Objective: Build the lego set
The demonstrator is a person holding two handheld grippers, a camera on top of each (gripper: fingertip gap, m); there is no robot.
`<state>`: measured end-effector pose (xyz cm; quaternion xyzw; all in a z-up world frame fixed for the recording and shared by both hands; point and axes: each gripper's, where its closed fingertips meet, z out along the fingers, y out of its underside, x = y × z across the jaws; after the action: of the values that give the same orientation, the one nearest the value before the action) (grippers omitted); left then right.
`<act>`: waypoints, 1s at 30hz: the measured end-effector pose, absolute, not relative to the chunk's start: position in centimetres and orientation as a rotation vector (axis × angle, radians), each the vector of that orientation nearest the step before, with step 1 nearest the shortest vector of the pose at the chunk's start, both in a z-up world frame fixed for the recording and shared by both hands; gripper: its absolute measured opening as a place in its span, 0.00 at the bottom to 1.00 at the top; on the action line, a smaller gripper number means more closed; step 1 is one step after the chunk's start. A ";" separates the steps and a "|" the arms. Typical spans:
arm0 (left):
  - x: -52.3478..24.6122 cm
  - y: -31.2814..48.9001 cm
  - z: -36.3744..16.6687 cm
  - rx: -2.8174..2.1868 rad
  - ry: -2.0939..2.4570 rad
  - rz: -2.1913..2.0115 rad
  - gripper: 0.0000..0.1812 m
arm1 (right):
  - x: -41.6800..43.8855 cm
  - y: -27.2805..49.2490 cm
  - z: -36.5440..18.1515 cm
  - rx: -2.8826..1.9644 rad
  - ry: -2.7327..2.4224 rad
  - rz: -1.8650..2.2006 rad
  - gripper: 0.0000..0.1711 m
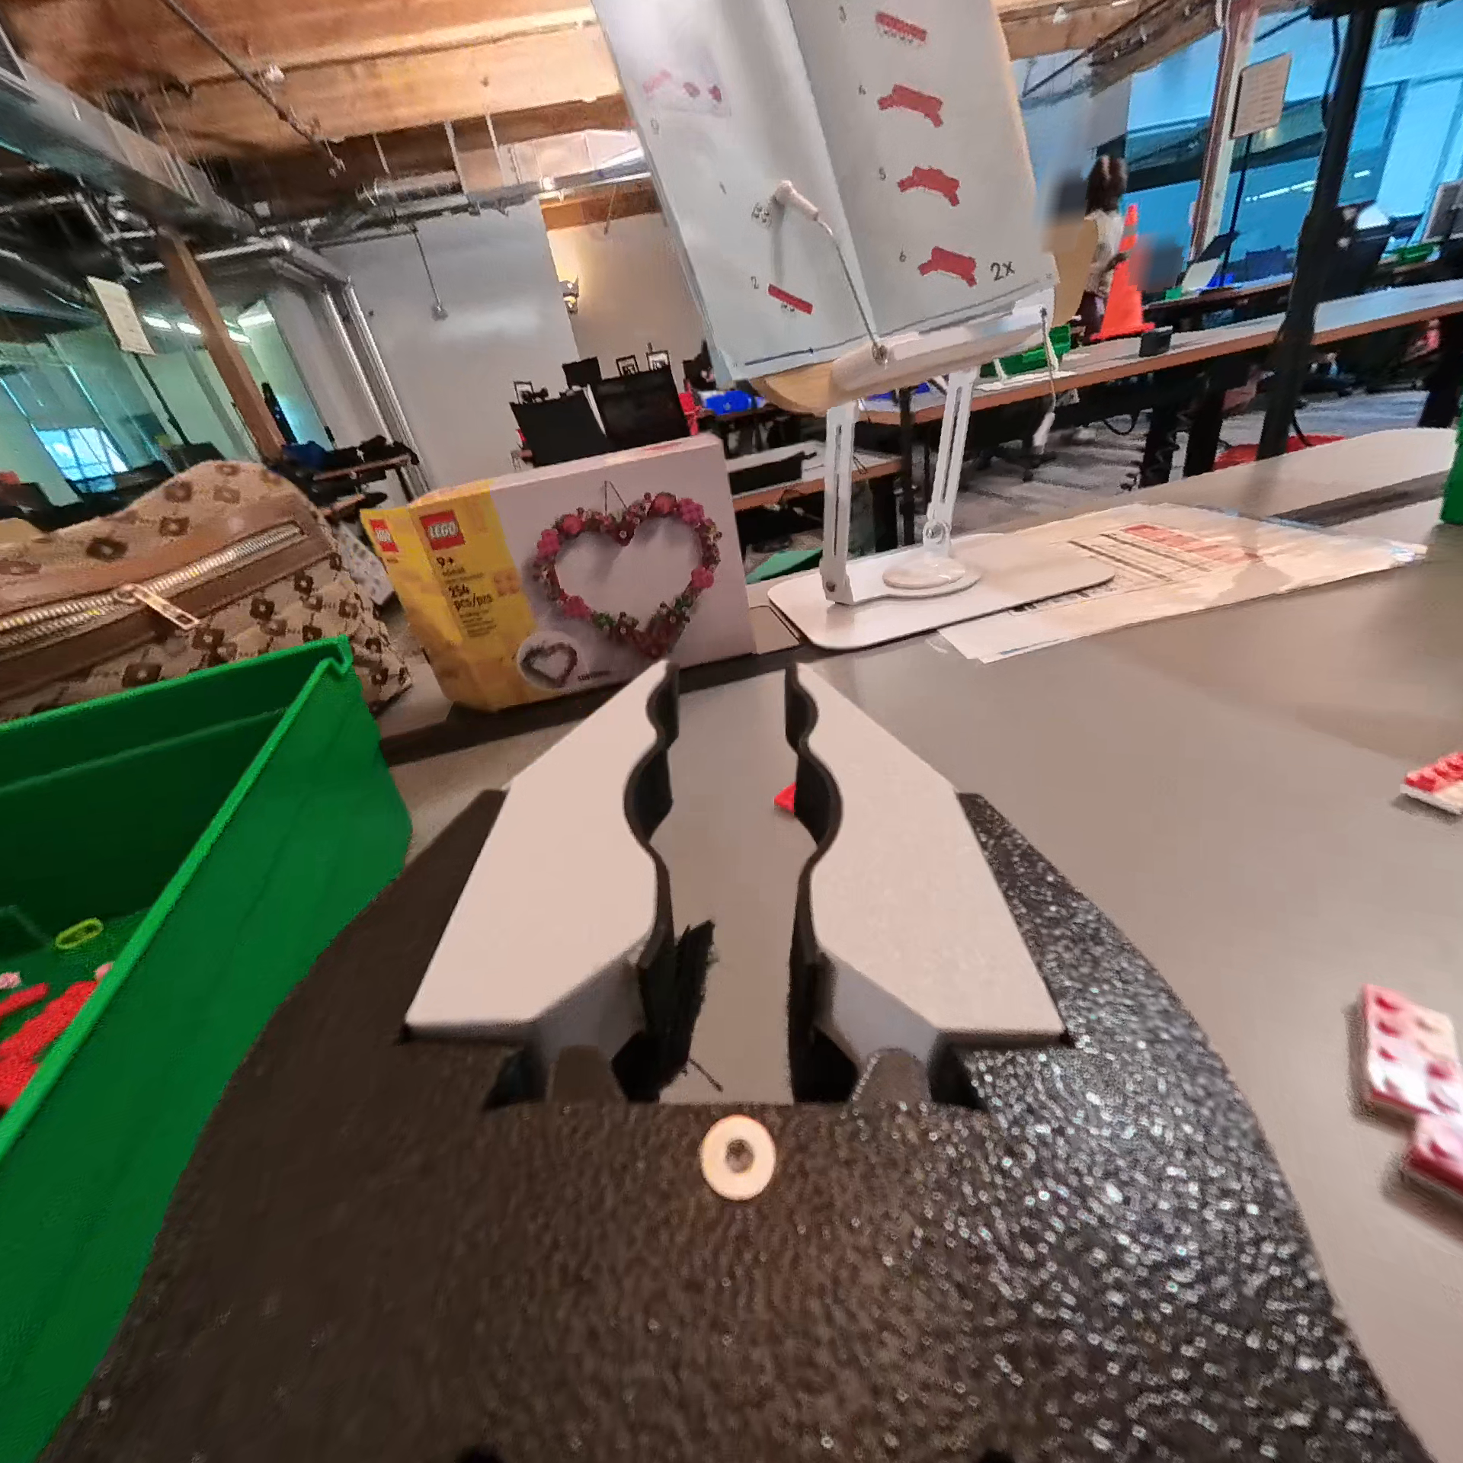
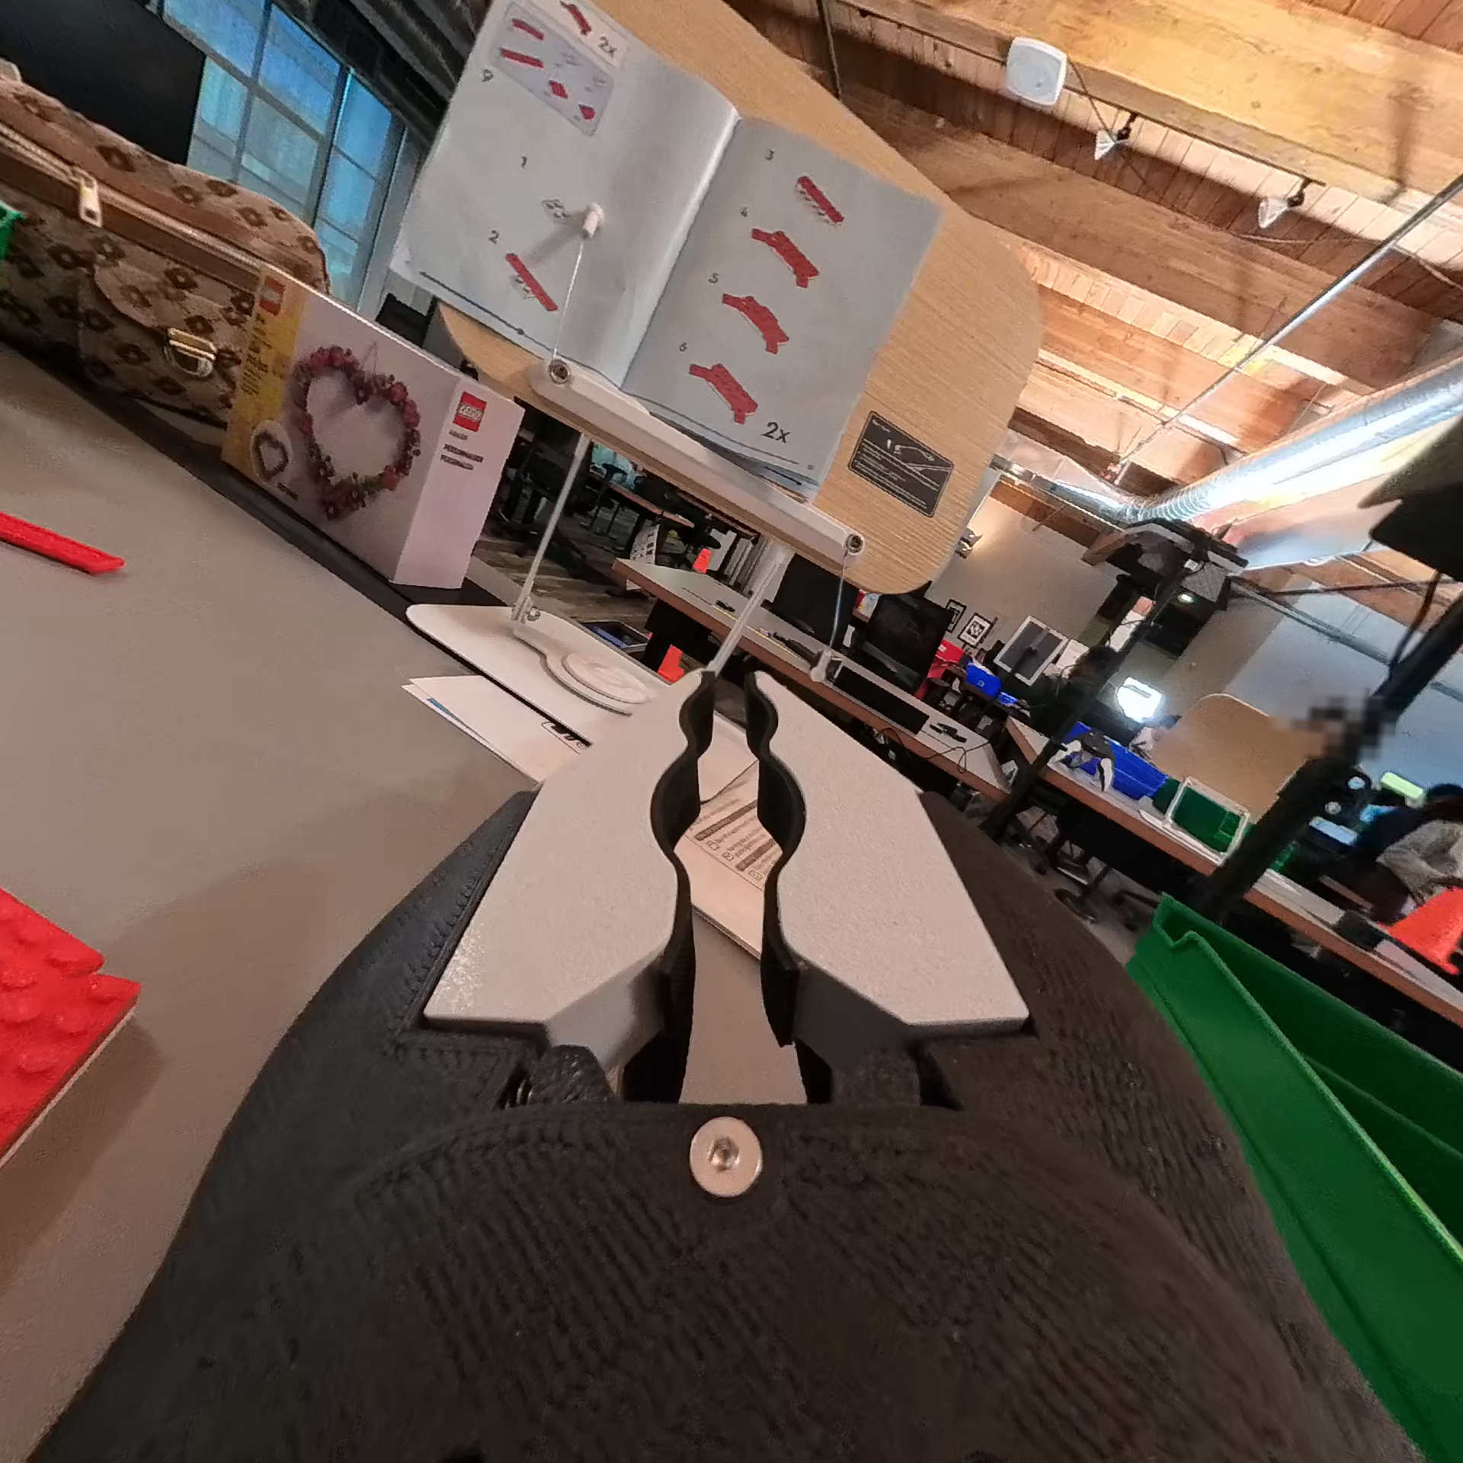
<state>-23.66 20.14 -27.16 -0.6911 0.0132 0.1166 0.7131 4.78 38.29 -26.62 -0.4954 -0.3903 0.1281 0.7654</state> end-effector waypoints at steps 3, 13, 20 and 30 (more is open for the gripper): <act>-23.1 18.7 -27.8 -1.568 0.035 0.180 0.07 | 4.5 38.0 -26.7 -1.060 -0.876 0.240 0.03; -20.9 17.9 -30.2 -1.694 0.038 -0.075 0.04 | 5.7 35.5 -26.6 -1.060 -0.861 0.161 0.03; -22.0 17.9 -31.4 -1.765 0.009 -0.104 0.06 | 6.5 32.7 -26.5 -1.065 -0.847 0.171 0.03; -21.2 17.9 -31.4 -1.781 0.042 -0.136 0.07 | 7.1 32.4 -26.8 -1.090 -0.838 0.147 0.03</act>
<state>-21.21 17.90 -31.37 -0.7768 0.0184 -0.0592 0.6267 7.10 32.35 -26.76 -0.5025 -0.3866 0.0677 0.7703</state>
